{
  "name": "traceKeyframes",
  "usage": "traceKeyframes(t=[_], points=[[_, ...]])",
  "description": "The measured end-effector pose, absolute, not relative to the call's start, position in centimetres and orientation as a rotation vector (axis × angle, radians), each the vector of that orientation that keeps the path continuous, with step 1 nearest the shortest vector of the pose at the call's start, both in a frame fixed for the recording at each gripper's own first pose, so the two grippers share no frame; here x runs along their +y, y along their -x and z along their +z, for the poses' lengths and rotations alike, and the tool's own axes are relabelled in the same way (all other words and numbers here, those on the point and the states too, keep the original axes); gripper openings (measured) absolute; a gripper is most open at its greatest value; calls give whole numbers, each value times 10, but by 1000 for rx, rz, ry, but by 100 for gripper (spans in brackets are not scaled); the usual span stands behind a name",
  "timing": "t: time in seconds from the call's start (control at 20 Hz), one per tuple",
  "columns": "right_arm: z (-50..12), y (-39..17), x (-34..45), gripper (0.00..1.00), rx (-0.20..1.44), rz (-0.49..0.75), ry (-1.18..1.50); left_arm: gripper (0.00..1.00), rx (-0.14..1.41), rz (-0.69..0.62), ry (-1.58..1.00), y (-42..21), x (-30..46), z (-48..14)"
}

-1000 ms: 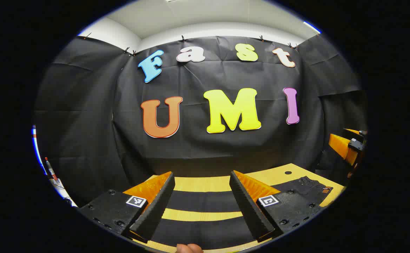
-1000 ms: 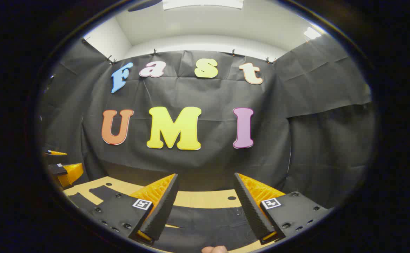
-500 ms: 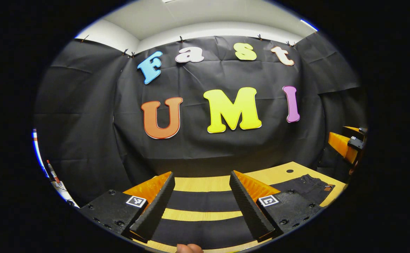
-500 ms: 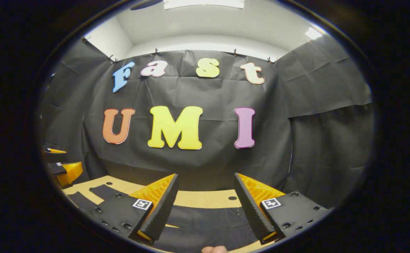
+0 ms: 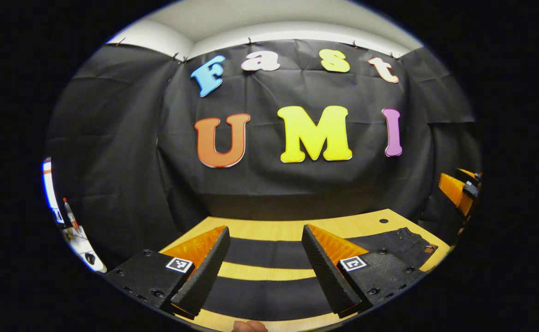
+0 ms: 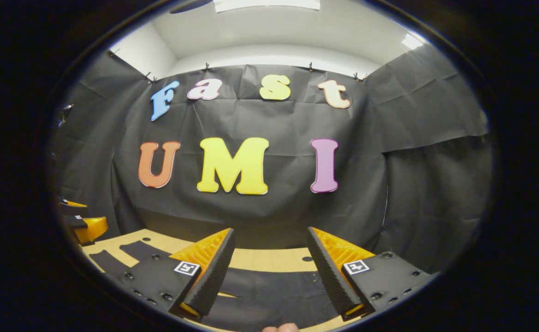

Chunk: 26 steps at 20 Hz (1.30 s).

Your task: Grasp the waist and the cuffs of the jeans and fold them to make the two legs overlap; first hold the waist and fold one-third of the jeans toward the cuffs, then hold the cuffs and fold the remaining one-third in the same direction to finish folding.

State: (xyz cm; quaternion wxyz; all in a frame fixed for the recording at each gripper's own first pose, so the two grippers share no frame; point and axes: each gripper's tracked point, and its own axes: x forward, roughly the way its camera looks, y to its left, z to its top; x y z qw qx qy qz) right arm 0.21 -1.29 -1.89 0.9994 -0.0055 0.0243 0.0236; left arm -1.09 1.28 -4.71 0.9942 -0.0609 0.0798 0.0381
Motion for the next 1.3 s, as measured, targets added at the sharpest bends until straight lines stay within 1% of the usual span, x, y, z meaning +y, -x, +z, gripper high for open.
traceKeyframes(t=[0.05, 0.1, 0.15, 0.2, 0.25, 0.3, 0.35, 0.4, 0.45, 0.5, 0.55, 0.6, 0.65, 0.75, 0.8, 0.95, 1.0, 1.05, 1.1, 1.15, 1.3], points=[[-27, -1, -20, 97, 77, 50, 6, 100, 221, 101, 193, 19, 16, -65], [-38, 2, -28, 96, 115, 51, -4, 100, 287, 132, 275, 32, 23, -86], [-51, 3, -37, 94, 156, 47, -16, 100, 353, 174, 358, 44, 30, -107], [-63, 5, -46, 97, 198, 43, -28, 100, 404, 209, 441, 50, 39, -126], [-74, 8, -55, 94, 236, 49, -45, 100, 458, 255, 526, 58, 50, -148], [-86, 10, -61, 96, 271, 52, -58, 99, 520, 292, 636, 63, 59, -171], [-100, 11, -70, 94, 316, 45, -63, 99, 581, 331, 772, 70, 66, -192], [-115, 13, -78, 97, 362, 38, -71, 99, 646, 385, 936, 81, 71, -217], [-126, 15, -84, 94, 401, 33, -85, 99, 682, 433, 1050, 87, 78, -232], [-134, 17, -90, 94, 425, 23, -99, 99, 694, 486, 1131, 92, 87, -244], [-140, 15, -96, 97, 445, 14, -108, 99, 696, 530, 1178, 94, 98, -251], [-150, 15, -101, 97, 468, 4, -115, 99, 678, 561, 1192, 91, 107, -252], [-158, 14, -105, 94, 494, -11, -126, 99, 678, 582, 1181, 89, 115, -252], [-172, 10, -116, 94, 531, -47, -165, 99, 688, 602, 1239, 77, 133, -267], [-178, 8, -118, 99, 549, -67, -182, 99, 696, 616, 1290, 70, 136, -271], [-190, 1, -126, 99, 576, -112, -191, 100, 717, 701, 1306, 66, 168, -295], [-198, -2, -126, 99, 596, -129, -198, 99, 726, 708, 1302, 63, 177, -301], [-206, -3, -128, 94, 618, -149, -215, 100, 729, 713, 1313, 60, 181, -304], [-213, -7, -132, 99, 642, -173, -234, 100, 739, 717, 1336, 54, 182, -307], [-220, -10, -134, 99, 657, -194, -249, 99, 725, 722, 1346, 46, 186, -304], [-227, -11, -136, 99, 674, -227, -248, 99, 746, 702, 1319, 28, 194, -306]])
